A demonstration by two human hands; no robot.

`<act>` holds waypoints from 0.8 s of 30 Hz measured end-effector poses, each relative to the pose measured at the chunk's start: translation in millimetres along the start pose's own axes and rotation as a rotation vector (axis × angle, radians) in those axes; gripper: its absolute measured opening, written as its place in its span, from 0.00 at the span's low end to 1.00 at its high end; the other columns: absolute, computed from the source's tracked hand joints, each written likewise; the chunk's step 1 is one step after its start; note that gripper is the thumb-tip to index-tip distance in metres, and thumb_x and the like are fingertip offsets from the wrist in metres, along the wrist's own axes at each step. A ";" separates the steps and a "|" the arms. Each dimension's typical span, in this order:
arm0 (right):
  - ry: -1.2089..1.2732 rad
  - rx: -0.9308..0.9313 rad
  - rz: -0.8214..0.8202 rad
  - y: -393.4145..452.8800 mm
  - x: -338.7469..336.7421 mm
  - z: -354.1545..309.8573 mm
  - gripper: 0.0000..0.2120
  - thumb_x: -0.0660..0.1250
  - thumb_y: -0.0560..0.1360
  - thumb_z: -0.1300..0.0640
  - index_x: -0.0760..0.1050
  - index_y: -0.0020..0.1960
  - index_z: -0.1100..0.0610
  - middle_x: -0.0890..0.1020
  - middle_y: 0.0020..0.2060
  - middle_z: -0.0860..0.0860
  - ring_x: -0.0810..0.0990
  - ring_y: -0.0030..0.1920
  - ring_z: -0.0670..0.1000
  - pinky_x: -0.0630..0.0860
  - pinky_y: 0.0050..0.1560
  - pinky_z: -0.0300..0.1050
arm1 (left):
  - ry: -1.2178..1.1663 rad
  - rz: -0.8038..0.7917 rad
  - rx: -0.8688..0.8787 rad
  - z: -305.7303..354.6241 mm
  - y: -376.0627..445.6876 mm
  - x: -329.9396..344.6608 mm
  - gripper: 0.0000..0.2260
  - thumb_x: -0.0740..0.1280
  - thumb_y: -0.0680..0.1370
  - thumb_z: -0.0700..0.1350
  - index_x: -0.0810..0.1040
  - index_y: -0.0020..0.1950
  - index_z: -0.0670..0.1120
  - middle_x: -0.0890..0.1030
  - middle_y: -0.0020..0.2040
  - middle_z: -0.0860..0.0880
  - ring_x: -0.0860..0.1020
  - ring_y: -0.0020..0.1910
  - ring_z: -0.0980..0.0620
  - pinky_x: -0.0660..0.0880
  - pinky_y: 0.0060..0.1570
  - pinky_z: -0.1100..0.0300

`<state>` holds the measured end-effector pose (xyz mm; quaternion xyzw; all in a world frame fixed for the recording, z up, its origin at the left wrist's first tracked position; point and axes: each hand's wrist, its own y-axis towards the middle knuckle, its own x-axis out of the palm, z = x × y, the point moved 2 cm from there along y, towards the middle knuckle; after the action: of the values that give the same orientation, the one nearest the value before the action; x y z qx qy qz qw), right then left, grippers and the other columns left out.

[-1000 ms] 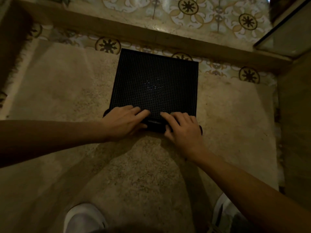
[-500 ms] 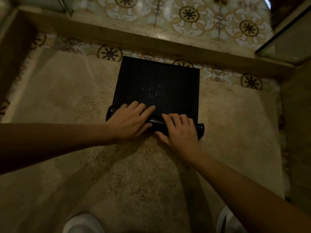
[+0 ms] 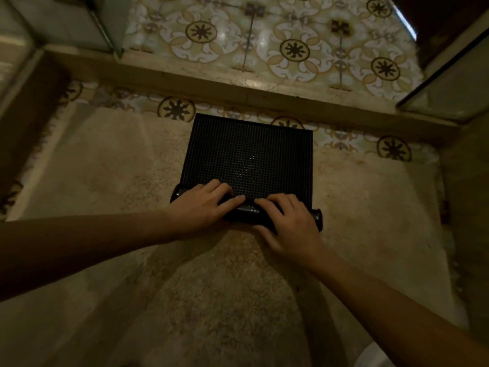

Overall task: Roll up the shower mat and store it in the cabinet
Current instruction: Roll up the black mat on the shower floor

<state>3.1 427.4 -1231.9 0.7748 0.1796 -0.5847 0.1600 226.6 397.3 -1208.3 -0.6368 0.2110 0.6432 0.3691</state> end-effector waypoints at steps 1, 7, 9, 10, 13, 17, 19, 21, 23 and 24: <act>0.001 0.000 -0.001 0.7 -0.6 1.9 0.25 0.64 0.79 0.42 0.72 0.71 0.55 0.77 0.59 0.54 0.75 0.56 0.54 0.74 0.54 0.50 | -0.005 0.004 -0.014 -2.2 2.7 1.5 0.26 0.59 0.81 0.52 0.61 0.77 0.43 0.73 0.63 0.37 0.73 0.57 0.39 0.76 0.49 0.45; -0.042 0.042 -0.023 23.0 -9.9 13.4 0.23 0.53 0.83 0.40 0.70 0.70 0.52 0.81 0.56 0.49 0.78 0.54 0.52 0.72 0.54 0.49 | -0.091 0.028 -0.082 -15.8 26.2 -2.7 0.28 0.55 0.81 0.59 0.58 0.76 0.45 0.74 0.62 0.44 0.73 0.56 0.45 0.73 0.53 0.50; -0.119 0.035 -0.005 25.0 -8.8 14.4 0.23 0.52 0.83 0.40 0.70 0.70 0.52 0.80 0.56 0.51 0.77 0.54 0.54 0.71 0.52 0.50 | -0.095 0.038 -0.081 -20.2 30.9 -3.2 0.27 0.54 0.81 0.60 0.59 0.74 0.46 0.74 0.62 0.44 0.72 0.56 0.45 0.71 0.54 0.51; -0.146 0.053 0.016 23.4 -7.3 13.8 0.22 0.52 0.83 0.41 0.70 0.70 0.52 0.79 0.56 0.53 0.76 0.54 0.55 0.71 0.51 0.51 | -0.084 0.044 -0.085 -20.7 31.3 -2.3 0.27 0.54 0.80 0.60 0.59 0.74 0.47 0.73 0.63 0.44 0.72 0.57 0.45 0.70 0.54 0.51; -0.204 0.140 0.066 14.7 0.6 7.7 0.23 0.53 0.83 0.41 0.69 0.72 0.50 0.77 0.56 0.57 0.75 0.53 0.58 0.72 0.51 0.54 | 0.028 0.000 -0.101 -15.7 28.4 5.4 0.31 0.55 0.78 0.63 0.56 0.75 0.47 0.70 0.64 0.44 0.70 0.60 0.44 0.70 0.55 0.49; -0.270 0.092 0.070 15.9 0.6 9.4 0.25 0.51 0.82 0.40 0.71 0.72 0.50 0.78 0.51 0.59 0.76 0.47 0.59 0.74 0.44 0.53 | 0.114 -0.099 -0.113 -15.8 39.6 0.2 0.29 0.60 0.79 0.58 0.55 0.74 0.47 0.69 0.65 0.41 0.69 0.60 0.40 0.71 0.55 0.47; -0.261 0.056 0.055 18.5 -2.4 15.5 0.26 0.50 0.82 0.40 0.71 0.73 0.50 0.79 0.48 0.58 0.77 0.44 0.58 0.75 0.40 0.53 | 0.043 -0.181 -0.082 -19.3 47.4 -7.6 0.28 0.61 0.79 0.57 0.57 0.73 0.46 0.71 0.63 0.41 0.71 0.58 0.41 0.73 0.52 0.48; -0.252 0.014 0.042 14.1 -3.0 18.5 0.26 0.49 0.83 0.39 0.70 0.73 0.49 0.80 0.46 0.57 0.77 0.41 0.58 0.74 0.38 0.51 | -0.036 -0.221 -0.073 -15.6 45.3 -8.9 0.27 0.62 0.78 0.58 0.59 0.72 0.46 0.72 0.61 0.42 0.73 0.55 0.41 0.75 0.47 0.48; -0.248 -0.032 0.032 4.8 -2.3 17.9 0.25 0.46 0.83 0.38 0.68 0.73 0.48 0.80 0.45 0.56 0.77 0.40 0.57 0.74 0.36 0.50 | -0.045 -0.208 -0.059 -3.5 34.5 -2.0 0.28 0.61 0.77 0.60 0.59 0.71 0.47 0.73 0.60 0.43 0.74 0.54 0.43 0.75 0.45 0.49; -0.246 -0.052 0.027 0.4 -1.7 16.8 0.25 0.45 0.84 0.38 0.68 0.72 0.47 0.80 0.44 0.55 0.77 0.39 0.56 0.74 0.36 0.50 | -0.041 -0.194 -0.053 2.8 28.2 2.8 0.28 0.61 0.77 0.61 0.59 0.71 0.47 0.73 0.61 0.44 0.74 0.54 0.43 0.75 0.43 0.50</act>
<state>-11.4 419.2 -1234.7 0.6951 0.1634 -0.6683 0.2089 204.1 382.0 -1216.4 -0.6505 0.1236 0.6226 0.4171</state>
